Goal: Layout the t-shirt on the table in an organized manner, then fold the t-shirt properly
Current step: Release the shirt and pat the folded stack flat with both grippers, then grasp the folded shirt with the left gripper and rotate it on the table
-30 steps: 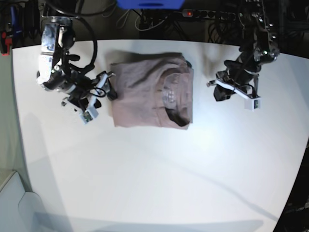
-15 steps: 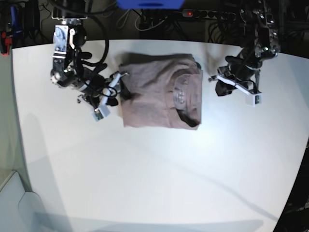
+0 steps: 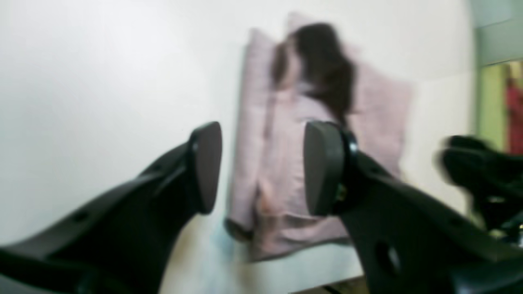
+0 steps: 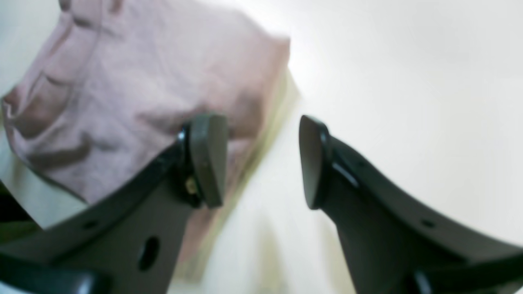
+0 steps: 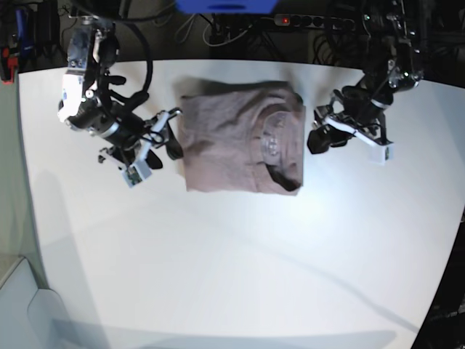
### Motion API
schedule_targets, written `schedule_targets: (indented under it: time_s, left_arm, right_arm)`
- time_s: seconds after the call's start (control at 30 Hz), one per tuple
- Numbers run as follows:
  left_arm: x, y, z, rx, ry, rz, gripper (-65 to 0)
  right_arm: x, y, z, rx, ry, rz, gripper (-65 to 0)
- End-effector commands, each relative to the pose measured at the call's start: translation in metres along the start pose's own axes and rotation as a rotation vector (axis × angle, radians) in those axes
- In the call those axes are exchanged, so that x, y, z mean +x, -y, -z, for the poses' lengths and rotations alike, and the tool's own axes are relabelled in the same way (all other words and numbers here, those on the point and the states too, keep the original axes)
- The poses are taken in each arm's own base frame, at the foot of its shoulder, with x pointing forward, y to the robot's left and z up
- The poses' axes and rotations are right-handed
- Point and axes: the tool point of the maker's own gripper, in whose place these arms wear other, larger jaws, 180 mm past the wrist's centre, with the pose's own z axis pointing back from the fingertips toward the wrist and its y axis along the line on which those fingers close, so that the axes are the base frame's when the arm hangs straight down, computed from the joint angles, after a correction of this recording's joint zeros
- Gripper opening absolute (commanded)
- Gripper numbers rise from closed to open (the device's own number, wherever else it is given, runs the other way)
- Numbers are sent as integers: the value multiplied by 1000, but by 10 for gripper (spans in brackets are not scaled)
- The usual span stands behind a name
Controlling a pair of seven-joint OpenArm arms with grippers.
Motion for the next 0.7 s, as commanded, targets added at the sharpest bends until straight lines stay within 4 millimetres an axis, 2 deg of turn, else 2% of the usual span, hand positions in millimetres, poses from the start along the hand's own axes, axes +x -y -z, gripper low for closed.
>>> schedule_targets:
  time_s: [0.0,0.07,0.17,0.3,0.4,0.53,0.57,0.67]
  left_arm:
    - [16,5,-2,-30,35,-3,-330]
    - [22,6,2,-57,37,-33,-329]
    - [12,-3,12,-59,-21,-89,-329]
    - [3,-3,25,-67,-88,-127,-327]
    - [-1,-3,30,-69,-105,-143,-252]
    - [-5,-7,36,-63,-123,-157,-62]
    - [-7,-5,39,-66,-134,-154,-41]
    - [-13,-1,45,-77,-159,-144,-37]
  right_arm:
    - [17,2,-3,1,57,-15,-387]
    - [17,2,-3,1,56,-16,-387]
    - [15,2,-3,1,52,-15,-389]
    - [13,6,-5,-4,41,-32,-389]
    - [13,7,-5,-8,41,-30,-389]
    - [13,8,-6,-9,41,-32,-389]
    - [14,8,-6,-9,43,-32,-389]
    - [14,8,-6,-9,43,-32,-389]
